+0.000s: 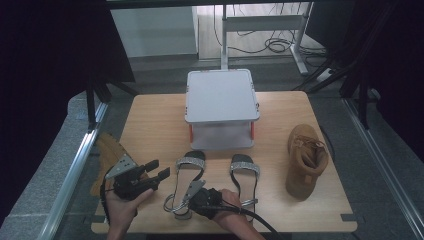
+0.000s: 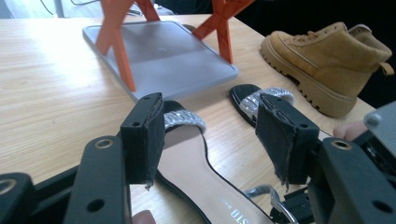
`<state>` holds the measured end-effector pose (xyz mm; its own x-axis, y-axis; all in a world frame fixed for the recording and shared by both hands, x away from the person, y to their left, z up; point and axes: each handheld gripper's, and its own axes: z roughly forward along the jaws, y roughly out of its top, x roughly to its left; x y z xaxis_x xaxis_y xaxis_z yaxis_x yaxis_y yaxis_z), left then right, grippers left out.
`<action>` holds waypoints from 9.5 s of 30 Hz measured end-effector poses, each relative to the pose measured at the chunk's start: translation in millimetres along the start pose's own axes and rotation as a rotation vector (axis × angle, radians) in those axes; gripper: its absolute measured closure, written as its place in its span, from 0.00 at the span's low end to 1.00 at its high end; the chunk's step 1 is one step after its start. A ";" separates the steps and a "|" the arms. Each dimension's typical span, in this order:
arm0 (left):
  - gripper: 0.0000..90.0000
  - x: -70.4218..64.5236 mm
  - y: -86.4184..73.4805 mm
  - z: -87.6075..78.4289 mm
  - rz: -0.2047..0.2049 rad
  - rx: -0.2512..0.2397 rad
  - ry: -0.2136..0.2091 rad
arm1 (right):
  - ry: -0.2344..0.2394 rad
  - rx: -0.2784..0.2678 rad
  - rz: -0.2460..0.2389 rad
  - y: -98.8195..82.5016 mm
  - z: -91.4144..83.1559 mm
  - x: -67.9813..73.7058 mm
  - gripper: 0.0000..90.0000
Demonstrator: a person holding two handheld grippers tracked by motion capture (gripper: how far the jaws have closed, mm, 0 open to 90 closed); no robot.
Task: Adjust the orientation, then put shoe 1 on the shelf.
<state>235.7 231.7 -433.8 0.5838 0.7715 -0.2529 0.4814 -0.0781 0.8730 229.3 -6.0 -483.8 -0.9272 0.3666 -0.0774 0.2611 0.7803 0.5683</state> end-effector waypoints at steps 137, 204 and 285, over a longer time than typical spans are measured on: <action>0.46 -25.6 -9.9 26.9 0.090 0.119 -0.013 | -0.209 -0.301 0.409 -203.3 -100.1 -25.1 1.00; 0.42 -3.9 -26.0 115.1 0.051 0.780 0.158 | -0.223 0.119 0.414 -133.5 -92.7 -109.0 0.33; 0.47 7.7 27.4 119.9 -0.103 0.427 0.082 | -0.041 -0.010 0.750 -103.0 -77.1 -170.8 0.47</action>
<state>331.8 159.8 -461.9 0.4732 0.8351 -0.2807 0.7713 -0.2387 0.5900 340.1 -188.1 -466.0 -0.4903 0.8171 0.3032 0.8166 0.3091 0.4876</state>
